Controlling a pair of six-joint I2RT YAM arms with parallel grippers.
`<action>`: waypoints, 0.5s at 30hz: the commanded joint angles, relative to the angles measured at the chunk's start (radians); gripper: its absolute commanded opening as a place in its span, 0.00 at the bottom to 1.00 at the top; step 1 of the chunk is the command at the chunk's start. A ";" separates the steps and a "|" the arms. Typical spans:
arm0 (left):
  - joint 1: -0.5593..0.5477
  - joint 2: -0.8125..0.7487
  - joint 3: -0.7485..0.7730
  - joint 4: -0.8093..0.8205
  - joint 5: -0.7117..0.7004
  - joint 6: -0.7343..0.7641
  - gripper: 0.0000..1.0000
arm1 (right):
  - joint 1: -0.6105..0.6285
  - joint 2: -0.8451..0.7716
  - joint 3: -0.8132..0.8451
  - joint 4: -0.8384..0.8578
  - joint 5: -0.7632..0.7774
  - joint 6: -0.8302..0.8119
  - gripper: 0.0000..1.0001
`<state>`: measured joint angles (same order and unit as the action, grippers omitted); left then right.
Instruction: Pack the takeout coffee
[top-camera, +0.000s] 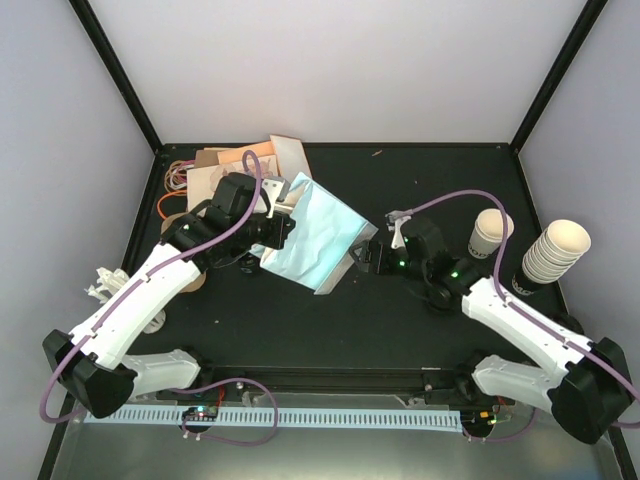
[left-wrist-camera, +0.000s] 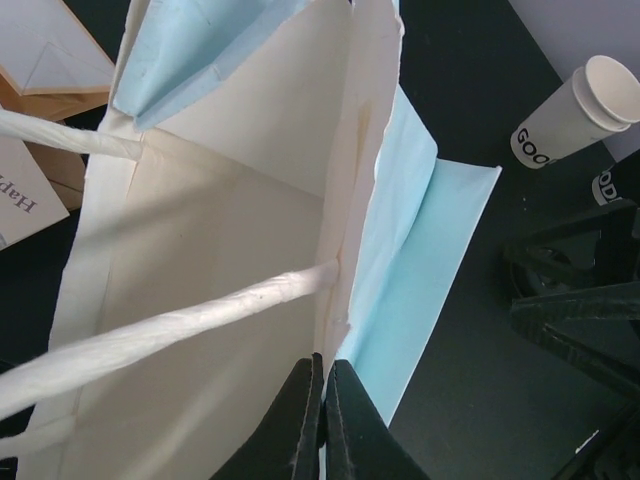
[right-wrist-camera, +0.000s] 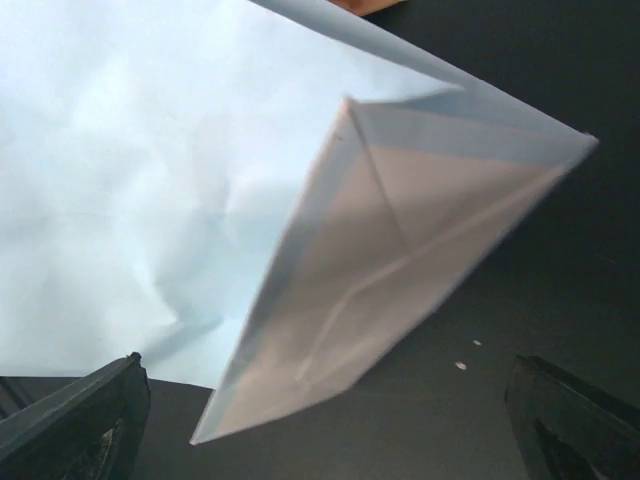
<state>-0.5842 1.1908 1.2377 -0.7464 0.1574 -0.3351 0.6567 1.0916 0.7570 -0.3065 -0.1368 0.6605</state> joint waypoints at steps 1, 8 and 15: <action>-0.006 -0.023 0.022 0.011 0.009 -0.007 0.02 | 0.015 0.020 0.022 0.067 -0.030 0.023 1.00; -0.007 -0.028 0.007 0.044 0.033 -0.013 0.01 | 0.050 0.147 0.072 0.075 0.012 0.106 1.00; -0.006 -0.035 0.008 0.048 0.037 -0.008 0.02 | 0.066 0.206 0.104 0.006 0.143 0.096 1.00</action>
<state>-0.5842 1.1904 1.2366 -0.7322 0.1757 -0.3374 0.7181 1.2739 0.8169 -0.2745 -0.0914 0.7513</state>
